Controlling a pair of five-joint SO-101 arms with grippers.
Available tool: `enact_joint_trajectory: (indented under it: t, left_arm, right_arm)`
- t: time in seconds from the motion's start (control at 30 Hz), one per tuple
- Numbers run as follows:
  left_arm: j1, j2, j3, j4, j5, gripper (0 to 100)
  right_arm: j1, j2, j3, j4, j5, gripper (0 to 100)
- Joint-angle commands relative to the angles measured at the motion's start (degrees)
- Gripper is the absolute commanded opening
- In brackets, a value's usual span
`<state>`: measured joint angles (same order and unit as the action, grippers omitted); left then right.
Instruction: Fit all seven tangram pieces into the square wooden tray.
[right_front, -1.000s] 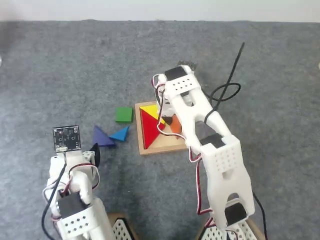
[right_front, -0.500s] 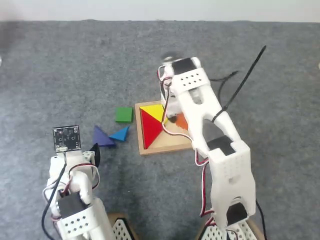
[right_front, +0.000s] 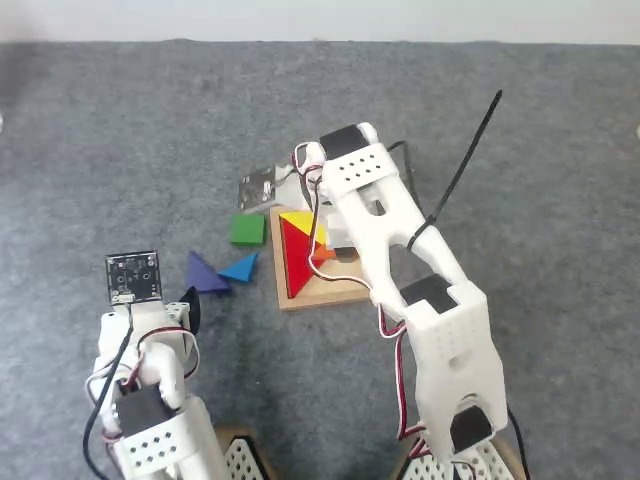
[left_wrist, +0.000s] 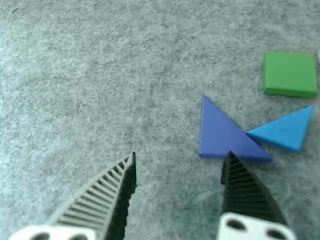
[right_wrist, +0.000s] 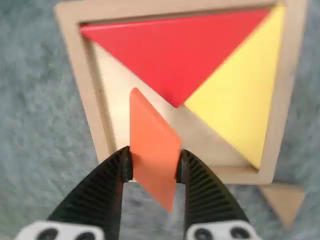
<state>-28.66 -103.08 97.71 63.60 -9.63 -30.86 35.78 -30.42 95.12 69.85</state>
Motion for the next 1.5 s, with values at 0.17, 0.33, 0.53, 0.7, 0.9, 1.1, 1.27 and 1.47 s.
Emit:
enact_joint_trajectory:
  t: [0.17, 0.33, 0.53, 0.7, 0.9, 1.1, 1.27, 1.47]
  left_arm:
    - [0.26, -0.88, -1.27, 0.26, -0.53, 27]
    - [0.26, -0.88, -1.27, 0.26, -0.53, 27]
    - [0.26, -0.88, -1.27, 0.26, -0.53, 27]
    - [0.26, -0.88, -1.27, 0.26, -0.53, 27]
    - [0.26, -0.88, -1.27, 0.26, -0.53, 27]
    - [0.26, -0.88, -1.27, 0.26, -0.53, 27]
    - [0.26, -0.88, -1.27, 0.26, -0.53, 27]
    - [0.26, -0.88, -1.27, 0.26, -0.53, 27]
  right_arm:
    - [-0.48, -1.63, -2.81, 1.8, 0.44, 2.1]
    - [1.54, -2.86, -2.99, 1.54, -13.01, 1.9]
    - [7.96, -4.97, -2.9, -3.56, -27.08, 0.8]
    - [11.74, -2.77, -2.64, -6.55, -50.02, 0.8]
    - [14.73, -1.71, -2.81, -6.55, -68.48, 0.8]
    - [14.02, -1.98, -2.81, -6.11, -73.23, 0.9]
    - [16.66, -1.63, -2.64, -5.85, -73.49, 0.7]
    - [22.37, 4.44, -2.64, -6.55, -73.05, 0.7]
